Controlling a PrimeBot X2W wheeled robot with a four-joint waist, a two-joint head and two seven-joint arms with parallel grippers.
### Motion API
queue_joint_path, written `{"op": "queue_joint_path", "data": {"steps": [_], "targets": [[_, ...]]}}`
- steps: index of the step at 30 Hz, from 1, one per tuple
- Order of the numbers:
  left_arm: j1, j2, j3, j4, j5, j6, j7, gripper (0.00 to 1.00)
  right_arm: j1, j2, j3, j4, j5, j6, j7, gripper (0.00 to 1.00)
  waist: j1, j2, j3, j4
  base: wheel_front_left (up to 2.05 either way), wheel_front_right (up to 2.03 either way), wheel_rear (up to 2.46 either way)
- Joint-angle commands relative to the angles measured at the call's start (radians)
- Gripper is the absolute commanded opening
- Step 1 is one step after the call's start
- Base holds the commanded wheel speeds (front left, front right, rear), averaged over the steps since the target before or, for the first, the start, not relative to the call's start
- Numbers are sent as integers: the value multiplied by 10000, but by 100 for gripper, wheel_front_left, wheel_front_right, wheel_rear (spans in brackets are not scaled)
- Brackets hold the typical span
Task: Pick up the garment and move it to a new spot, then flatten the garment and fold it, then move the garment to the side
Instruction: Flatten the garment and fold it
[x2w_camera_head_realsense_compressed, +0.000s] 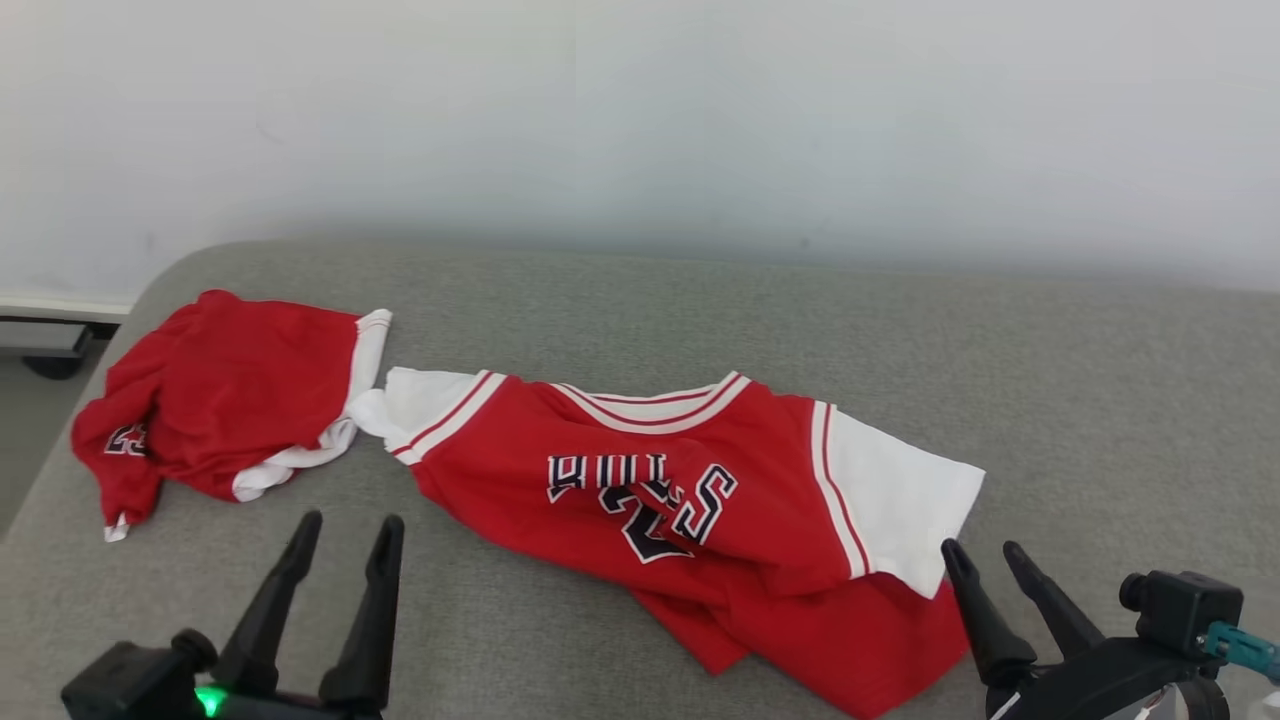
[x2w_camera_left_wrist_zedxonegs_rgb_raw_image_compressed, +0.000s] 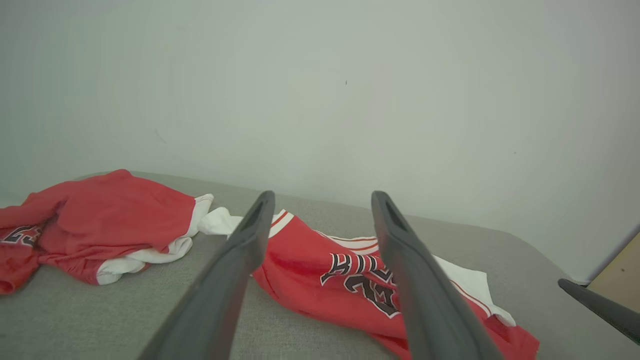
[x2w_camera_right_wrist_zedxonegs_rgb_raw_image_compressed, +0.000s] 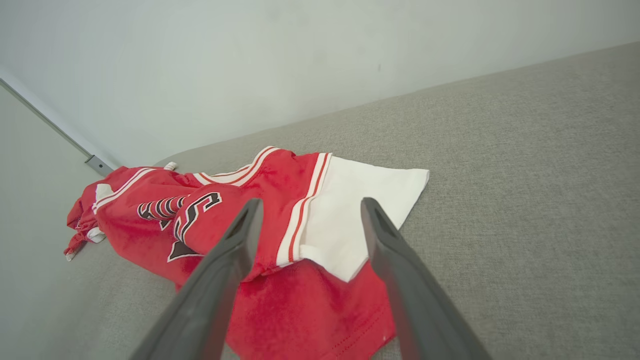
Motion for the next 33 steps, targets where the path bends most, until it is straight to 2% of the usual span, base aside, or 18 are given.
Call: {"op": "queue_joint_path", "data": {"steps": [1, 3, 9, 13, 19, 22, 26, 33], "targets": [[201, 104, -23, -86, -55, -119, -55, 100, 110, -38, 17, -77, 10, -3, 68, 100, 1, 0, -192, 304, 0, 0, 0], [414, 343, -133, -67, 98, -240, -47, 100, 275, -38, 150, -168, -94, -3, 399, 100, 1, 0, -288, 493, 0, 0, 0], [510, 612, -124, 54, 448, 72, 9, 100, 759, -40, 674, -647, -627, -3, 1817, 100, 1, 0, -364, 759, 0, 0, 0], [549, 557, -76, 56, 493, 276, 4, 100, 1210, -43, 1097, -1320, -1402, -3, 3162, 100, 1, 0, -336, 869, 0, 0, 0], [545, 412, -89, 74, 450, 358, -14, 100, 1621, -41, 1011, -2147, -2481, -3, 4112, 100, 1, 0, -260, 955, 0, 0, 0], [504, 318, -151, 139, 395, 315, -21, 100, 1569, -38, 795, -2181, -2895, -3, 4180, 100, 1, 0, -200, 1008, 0, 0, 0], [365, 206, -243, 242, 383, 249, -40, 100, 1403, -38, 820, -1646, -2982, -3, 4099, 100, 1, 0, -120, 1124, 0, 0, 0], [102, 48, -382, 390, 389, 80, -23, 100, 830, -37, 839, -231, -3086, -3, 3127, 100, 1, 0, 138, 1447, 0, 0, 0]]}}
